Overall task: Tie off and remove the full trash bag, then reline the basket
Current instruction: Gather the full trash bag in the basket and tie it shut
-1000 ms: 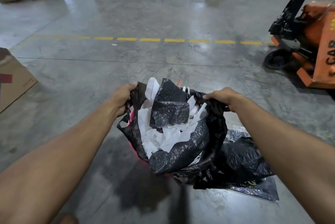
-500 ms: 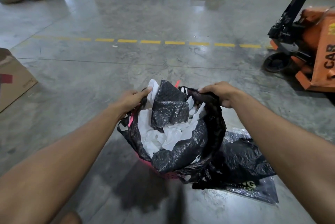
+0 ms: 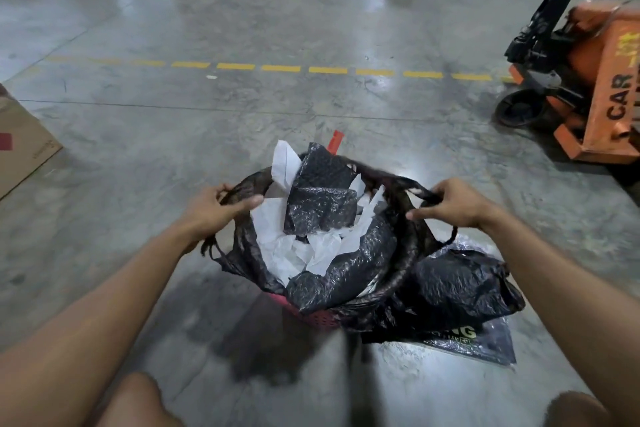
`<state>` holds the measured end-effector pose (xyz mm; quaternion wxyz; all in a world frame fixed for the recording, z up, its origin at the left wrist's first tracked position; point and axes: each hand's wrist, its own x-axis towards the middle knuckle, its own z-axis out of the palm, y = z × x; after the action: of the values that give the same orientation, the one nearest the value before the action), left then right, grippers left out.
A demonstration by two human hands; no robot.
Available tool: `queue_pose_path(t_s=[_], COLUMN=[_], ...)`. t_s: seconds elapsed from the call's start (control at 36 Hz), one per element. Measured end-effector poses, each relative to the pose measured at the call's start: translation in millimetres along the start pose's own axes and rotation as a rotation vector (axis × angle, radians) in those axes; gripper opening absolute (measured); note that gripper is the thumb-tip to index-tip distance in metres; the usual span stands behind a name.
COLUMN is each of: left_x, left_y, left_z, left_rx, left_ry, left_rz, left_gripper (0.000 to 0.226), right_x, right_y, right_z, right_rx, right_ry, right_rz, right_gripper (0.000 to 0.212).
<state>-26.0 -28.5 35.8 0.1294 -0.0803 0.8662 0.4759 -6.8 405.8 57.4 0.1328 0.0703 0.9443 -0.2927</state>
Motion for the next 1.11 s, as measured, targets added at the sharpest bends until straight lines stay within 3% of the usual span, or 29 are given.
queue_pose_path(t_s=[0.06,0.17,0.25,0.33,0.47,0.61,0.67,0.72,0.78,0.89,0.94,1.06,1.11], left_x=[-12,-39,-62,-81,-103,-94,-87,-80,-75,-75,-81,-82,-81], left_y=[-14,-27,-34,-39,-34,-18,-6,9,24,50,55,52,55], left_z=[-2,8,18,27,25,-6,-14,-17,-18,-18,-16,-10,-4], left_rx=[0.048,-0.171,-0.267,-0.357,-0.516,-0.416,-0.337,-0.318,-0.353,-0.571,-0.644,-0.586,-0.566], left_ry=[-0.072,-0.051,-0.041,-0.055,-0.061,0.177,0.237,0.254,0.191,-0.015,-0.083,-0.042,-0.011], left_rz=[-0.056,-0.094,-0.159,-0.179,-0.138,0.108,0.185,0.187,0.133,0.135,0.128,0.124,0.143], left_gripper=[0.062,0.022,0.017,0.007,0.011,0.023,0.020,0.023,0.030,0.024,0.022,0.024,0.023], right_x=[-14,-38,-57,-73,-93,-85,-77,-72,-70,-74,-80,-87,-88], right_y=[6,19,24,23,15,3,-1,-11,-29,-65,-73,-91,-102], right_z=[9,30,46,57,46,16,10,6,2,-21,-29,-10,13], right_rx=[0.092,0.741,0.874,0.803,0.625,0.637,0.527,0.417,0.451,1.041,1.167,0.965,0.758], right_ry=[-0.027,-0.107,-0.145,-0.157,-0.143,0.155,0.212,0.224,0.208,0.071,0.071,0.129,0.102], right_rz=[0.047,0.221,0.324,0.324,0.207,0.151,0.148,0.121,0.068,-0.045,-0.077,-0.190,-0.293], right_gripper=[0.034,0.029,0.031,0.027,0.007,0.020,0.030,0.021,0.005,0.017,0.019,0.014,0.035])
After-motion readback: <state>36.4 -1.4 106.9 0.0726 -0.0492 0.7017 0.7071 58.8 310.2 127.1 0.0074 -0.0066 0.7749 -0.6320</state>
